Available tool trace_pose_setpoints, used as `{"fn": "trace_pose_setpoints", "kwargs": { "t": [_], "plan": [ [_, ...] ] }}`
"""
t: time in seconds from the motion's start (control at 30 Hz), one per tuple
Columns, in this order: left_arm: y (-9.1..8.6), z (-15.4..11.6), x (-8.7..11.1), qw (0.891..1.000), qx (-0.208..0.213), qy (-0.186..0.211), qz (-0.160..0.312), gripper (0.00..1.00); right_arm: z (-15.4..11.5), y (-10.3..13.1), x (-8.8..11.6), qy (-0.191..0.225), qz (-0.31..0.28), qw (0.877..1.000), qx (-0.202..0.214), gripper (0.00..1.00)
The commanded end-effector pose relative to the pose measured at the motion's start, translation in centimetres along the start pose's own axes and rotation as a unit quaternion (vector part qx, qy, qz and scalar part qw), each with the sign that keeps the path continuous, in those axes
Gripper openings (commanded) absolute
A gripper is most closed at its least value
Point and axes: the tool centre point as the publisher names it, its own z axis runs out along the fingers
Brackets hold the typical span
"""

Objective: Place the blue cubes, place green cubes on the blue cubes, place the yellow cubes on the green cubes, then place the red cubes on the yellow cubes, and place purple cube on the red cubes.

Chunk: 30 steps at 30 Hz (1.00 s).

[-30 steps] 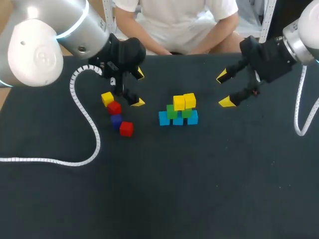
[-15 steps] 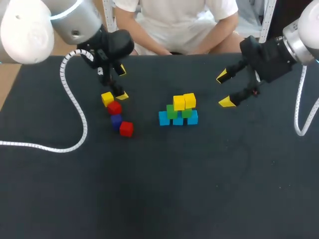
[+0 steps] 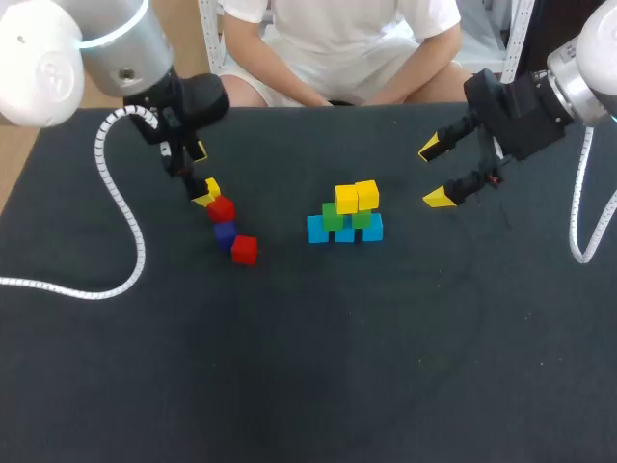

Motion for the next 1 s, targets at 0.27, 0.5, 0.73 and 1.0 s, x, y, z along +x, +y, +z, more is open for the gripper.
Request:
{"fn": "trace_pose_setpoints", "kwargs": {
  "t": [0.27,0.5,0.73,1.0],
  "plan": [
    [0.2,1.4,2.3,1.0,0.017,0.005,-0.021,1.0,0.0,0.1,0.0,-0.001,0.0,1.0,0.002,1.0],
    [1.2,2.9,2.3,0.999,0.025,0.02,-0.014,1.0,0.0,0.1,0.0,-0.001,0.0,1.0,0.002,1.0],
    [2.5,4.4,2.5,0.999,0.035,0.025,-0.018,1.0,0.0,0.1,0.0,-0.001,0.0,1.0,0.002,1.0],
    [3.8,5.8,1.9,0.998,0.043,0.03,-0.018,1.0,0.0,0.1,0.0,-0.001,0.0,1.0,0.002,1.0]
  ]
}}
